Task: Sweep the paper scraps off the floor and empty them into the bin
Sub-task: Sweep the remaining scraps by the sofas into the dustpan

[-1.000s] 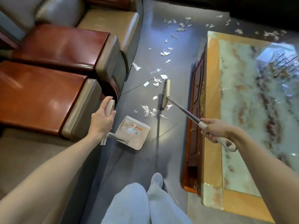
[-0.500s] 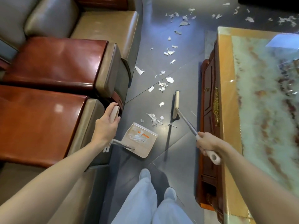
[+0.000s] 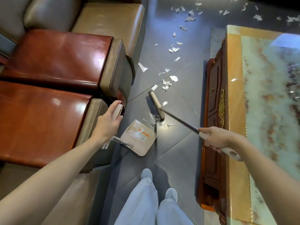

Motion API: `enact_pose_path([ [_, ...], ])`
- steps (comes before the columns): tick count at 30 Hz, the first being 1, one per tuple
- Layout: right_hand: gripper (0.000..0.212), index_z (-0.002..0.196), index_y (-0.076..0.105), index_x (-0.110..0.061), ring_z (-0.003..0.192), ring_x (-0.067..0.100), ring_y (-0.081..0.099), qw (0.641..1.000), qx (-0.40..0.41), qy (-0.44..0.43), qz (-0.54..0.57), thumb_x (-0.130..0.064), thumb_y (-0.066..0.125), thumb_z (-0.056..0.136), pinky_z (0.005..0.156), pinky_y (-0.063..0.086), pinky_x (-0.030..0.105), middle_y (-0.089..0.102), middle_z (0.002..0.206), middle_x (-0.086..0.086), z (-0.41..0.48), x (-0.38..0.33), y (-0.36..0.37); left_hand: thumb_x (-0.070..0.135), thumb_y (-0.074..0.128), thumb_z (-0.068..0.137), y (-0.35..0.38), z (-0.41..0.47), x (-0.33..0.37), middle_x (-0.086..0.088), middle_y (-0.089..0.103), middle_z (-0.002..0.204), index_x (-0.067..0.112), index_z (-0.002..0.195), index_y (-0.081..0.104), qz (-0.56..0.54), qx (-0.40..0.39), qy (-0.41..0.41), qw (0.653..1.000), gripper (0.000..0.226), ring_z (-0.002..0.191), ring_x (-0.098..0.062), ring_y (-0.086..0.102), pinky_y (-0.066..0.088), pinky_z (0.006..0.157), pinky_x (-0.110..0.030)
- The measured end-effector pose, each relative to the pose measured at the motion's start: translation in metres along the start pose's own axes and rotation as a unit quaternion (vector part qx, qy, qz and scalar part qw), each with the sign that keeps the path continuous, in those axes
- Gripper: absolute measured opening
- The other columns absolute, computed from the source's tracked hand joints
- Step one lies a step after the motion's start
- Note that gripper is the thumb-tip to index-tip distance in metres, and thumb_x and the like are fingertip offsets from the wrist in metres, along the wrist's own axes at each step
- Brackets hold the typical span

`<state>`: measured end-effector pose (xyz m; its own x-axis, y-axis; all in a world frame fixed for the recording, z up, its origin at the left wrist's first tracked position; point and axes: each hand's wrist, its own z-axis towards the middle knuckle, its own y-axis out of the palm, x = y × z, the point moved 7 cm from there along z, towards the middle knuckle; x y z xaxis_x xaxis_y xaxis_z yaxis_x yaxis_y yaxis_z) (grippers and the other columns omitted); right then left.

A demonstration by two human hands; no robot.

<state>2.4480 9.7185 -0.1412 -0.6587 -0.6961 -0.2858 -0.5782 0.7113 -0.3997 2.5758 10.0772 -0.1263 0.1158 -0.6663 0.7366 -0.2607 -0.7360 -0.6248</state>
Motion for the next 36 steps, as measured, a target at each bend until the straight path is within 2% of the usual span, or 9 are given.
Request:
enact_pose_path([
  [5, 0.066, 0.148, 0.030, -0.029, 0.044, 0.013, 0.050, 1.000, 0.030, 0.000, 0.010, -0.005, 0.049, 0.089, 0.043, 0.045, 0.024, 0.059, 0.067, 0.009, 0.014, -0.021, -0.028, 0.021, 0.060, 0.093, -0.017, 0.004, -0.003, -0.005, 0.065, 0.101, 0.048, 0.133, 0.043, 0.005, 0.030, 0.004, 1.000, 0.052, 0.073, -0.022, 0.062, 0.054, 0.070, -0.035],
  [8, 0.060, 0.147, 0.032, -0.022, 0.048, 0.018, 0.054, 0.998, 0.046, -0.011, -0.044, -0.003, 0.044, 0.091, 0.041, 0.045, 0.024, 0.061, 0.075, 0.011, 0.034, -0.042, -0.023, 0.019, 0.059, 0.093, -0.025, 0.006, -0.009, -0.003, 0.065, 0.099, 0.048, 0.133, 0.044, 0.004, 0.036, -0.010, 0.999, 0.051, 0.076, -0.024, 0.063, 0.046, 0.058, -0.012],
  [12, 0.055, 0.143, 0.036, -0.012, 0.063, 0.023, 0.059, 0.990, 0.053, -0.009, -0.129, -0.002, 0.042, 0.090, 0.046, 0.047, 0.027, 0.059, 0.086, 0.012, 0.053, -0.058, -0.007, 0.016, 0.060, 0.094, -0.029, 0.006, -0.010, 0.002, 0.062, 0.105, 0.041, 0.135, 0.045, 0.008, 0.037, 0.004, 0.999, 0.050, 0.078, -0.018, 0.059, 0.045, 0.058, -0.011],
  [15, 0.061, 0.148, 0.028, -0.018, 0.056, 0.021, 0.056, 0.994, 0.010, -0.030, -0.107, -0.002, 0.039, 0.090, 0.047, 0.047, 0.028, 0.062, 0.079, 0.014, 0.055, -0.064, 0.013, 0.016, 0.060, 0.094, -0.029, 0.012, -0.008, 0.004, 0.061, 0.106, 0.038, 0.136, 0.047, 0.005, 0.039, 0.009, 0.999, 0.049, 0.081, -0.016, 0.059, 0.048, 0.066, -0.017],
  [20, 0.067, 0.151, 0.023, -0.030, 0.049, 0.012, 0.048, 0.996, -0.087, -0.018, -0.010, -0.004, 0.040, 0.092, 0.046, 0.045, 0.025, 0.054, 0.072, 0.009, 0.034, -0.056, 0.042, 0.014, 0.061, 0.092, -0.024, 0.030, 0.002, 0.001, 0.061, 0.102, 0.039, 0.132, 0.050, -0.013, 0.039, 0.017, 0.999, 0.049, 0.079, -0.014, 0.057, 0.038, 0.057, 0.001],
  [23, 0.071, 0.150, 0.024, -0.035, 0.045, 0.009, 0.045, 0.990, -0.128, 0.007, 0.051, -0.003, 0.045, 0.090, 0.044, 0.042, 0.022, 0.050, 0.068, 0.006, 0.015, -0.038, 0.046, 0.015, 0.061, 0.093, -0.017, 0.036, 0.009, 0.002, 0.059, 0.097, 0.045, 0.131, 0.049, -0.026, 0.027, 0.023, 0.999, 0.050, 0.069, -0.005, 0.056, 0.042, 0.049, -0.004],
  [26, 0.071, 0.148, 0.028, -0.036, 0.046, 0.008, 0.044, 0.986, -0.143, 0.009, 0.087, -0.002, 0.047, 0.088, 0.043, 0.040, 0.022, 0.049, 0.068, 0.005, -0.007, -0.019, 0.030, 0.018, 0.060, 0.094, -0.011, 0.037, 0.012, 0.001, 0.061, 0.093, 0.051, 0.129, 0.046, -0.025, 0.012, 0.027, 0.999, 0.051, 0.064, -0.012, 0.059, 0.044, 0.045, -0.012],
  [33, 0.070, 0.147, 0.030, -0.038, 0.042, 0.009, 0.043, 0.980, -0.100, 0.012, 0.174, -0.001, 0.050, 0.091, 0.039, 0.039, 0.021, 0.050, 0.056, 0.000, -0.053, 0.031, 0.002, 0.020, 0.059, 0.094, 0.016, 0.022, 0.032, -0.002, 0.063, 0.104, 0.047, 0.133, 0.045, -0.011, -0.022, 0.058, 0.998, 0.049, 0.083, -0.021, 0.060, 0.051, 0.078, -0.033],
  [36, 0.070, 0.147, 0.029, -0.036, 0.041, 0.010, 0.043, 0.975, -0.049, 0.019, 0.216, 0.001, 0.051, 0.092, 0.038, 0.039, 0.022, 0.050, 0.055, 0.000, -0.062, 0.053, -0.004, 0.022, 0.058, 0.096, 0.025, 0.016, 0.042, -0.003, 0.064, 0.100, 0.044, 0.136, 0.044, 0.006, -0.029, 0.071, 0.997, 0.048, 0.078, -0.017, 0.062, 0.051, 0.075, -0.034],
])
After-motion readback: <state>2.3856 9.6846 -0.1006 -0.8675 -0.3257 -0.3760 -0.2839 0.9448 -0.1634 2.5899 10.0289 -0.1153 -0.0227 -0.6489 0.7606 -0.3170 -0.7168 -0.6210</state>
